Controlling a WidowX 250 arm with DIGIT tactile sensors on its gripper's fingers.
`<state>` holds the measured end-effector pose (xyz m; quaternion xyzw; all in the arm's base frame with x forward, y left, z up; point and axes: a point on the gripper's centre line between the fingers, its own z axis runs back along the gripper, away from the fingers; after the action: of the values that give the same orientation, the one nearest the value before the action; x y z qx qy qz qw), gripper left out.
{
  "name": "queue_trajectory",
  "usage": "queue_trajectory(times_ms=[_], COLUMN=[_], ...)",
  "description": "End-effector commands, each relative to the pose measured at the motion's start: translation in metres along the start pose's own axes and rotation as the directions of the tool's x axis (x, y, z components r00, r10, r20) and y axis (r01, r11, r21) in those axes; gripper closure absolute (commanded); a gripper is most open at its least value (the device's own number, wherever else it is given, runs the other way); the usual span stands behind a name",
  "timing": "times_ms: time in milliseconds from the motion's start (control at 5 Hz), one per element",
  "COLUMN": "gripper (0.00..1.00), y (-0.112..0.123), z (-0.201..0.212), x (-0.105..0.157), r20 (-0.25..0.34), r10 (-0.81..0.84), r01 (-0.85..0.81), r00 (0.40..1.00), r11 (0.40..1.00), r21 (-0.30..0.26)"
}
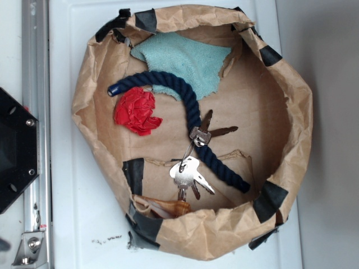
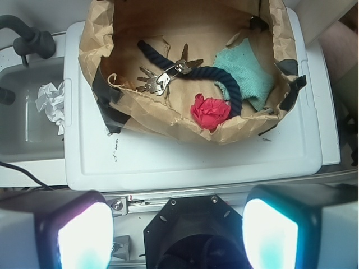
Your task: Grab the silver keys.
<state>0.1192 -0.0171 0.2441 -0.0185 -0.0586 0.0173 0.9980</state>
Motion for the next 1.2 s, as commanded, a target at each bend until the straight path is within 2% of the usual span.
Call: queue_trajectory(times_ms=[0,200,400,600,1000], gripper=[0.00,0.00,0.00,0.00,0.00], y=[0.000,0.000,0.007,0.017,0.038], z=[0.000,-0.026,-0.033,-0.043,-0.087], x=[0.000,0.027,0.044,0.066,0.083], r20=[0.000,-0.049,-0.084,-0.090,-0.056], r10=[0.000,0.199,0.315,0.487,0.675], r01=[0.000,-0.194,-0.308,-0.485,-0.675], r00=[1.000,0.979,0.945,0.869,0.736], r11=[1.000,0.977,0.947,0.873,0.738], r21=[0.000,0.092,0.086,0.047,0.024])
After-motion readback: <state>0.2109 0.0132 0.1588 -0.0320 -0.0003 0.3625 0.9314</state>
